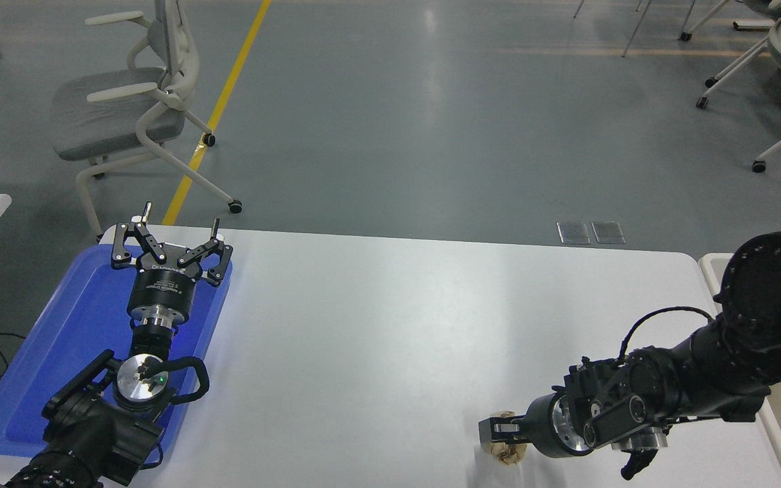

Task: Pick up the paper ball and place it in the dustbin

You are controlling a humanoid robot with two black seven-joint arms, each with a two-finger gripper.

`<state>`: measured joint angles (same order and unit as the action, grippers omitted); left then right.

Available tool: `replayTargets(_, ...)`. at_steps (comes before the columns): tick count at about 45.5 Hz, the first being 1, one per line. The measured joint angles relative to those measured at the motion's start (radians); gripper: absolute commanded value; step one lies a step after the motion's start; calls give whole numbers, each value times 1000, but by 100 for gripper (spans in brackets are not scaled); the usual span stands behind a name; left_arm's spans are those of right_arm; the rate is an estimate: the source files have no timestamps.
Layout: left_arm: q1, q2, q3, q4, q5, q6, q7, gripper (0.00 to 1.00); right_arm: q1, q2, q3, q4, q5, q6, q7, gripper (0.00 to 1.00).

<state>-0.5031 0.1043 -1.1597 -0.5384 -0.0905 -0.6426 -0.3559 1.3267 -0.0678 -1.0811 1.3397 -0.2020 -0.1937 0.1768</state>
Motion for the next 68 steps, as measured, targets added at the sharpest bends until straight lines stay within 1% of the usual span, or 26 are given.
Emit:
replayTargets(12,0,0,0,0,0,0,0,100,38,-14,-15,20,-4,2,5,0)
replayTargets(25,0,0,0,0,0,0,0,100,237,-81,-86,152,-20,36,20,0)
replayTargets(34,0,0,0,0,0,0,0,100,447,-128,-146,245,-36,134,38,0)
replayTargets(40,0,0,0,0,0,0,0,100,593,-154,-175,285,-40,233,45,0)
replayTargets(43,0,0,0,0,0,0,0,100,691,-171,-188,302,-42,311,48,0)
replayTargets(55,0,0,0,0,0,0,0,100,896,-199,-209,327,-47,483,52,0)
replayTargets(68,0,0,0,0,0,0,0,100,987,-211,-226,339,-56,560,53,0)
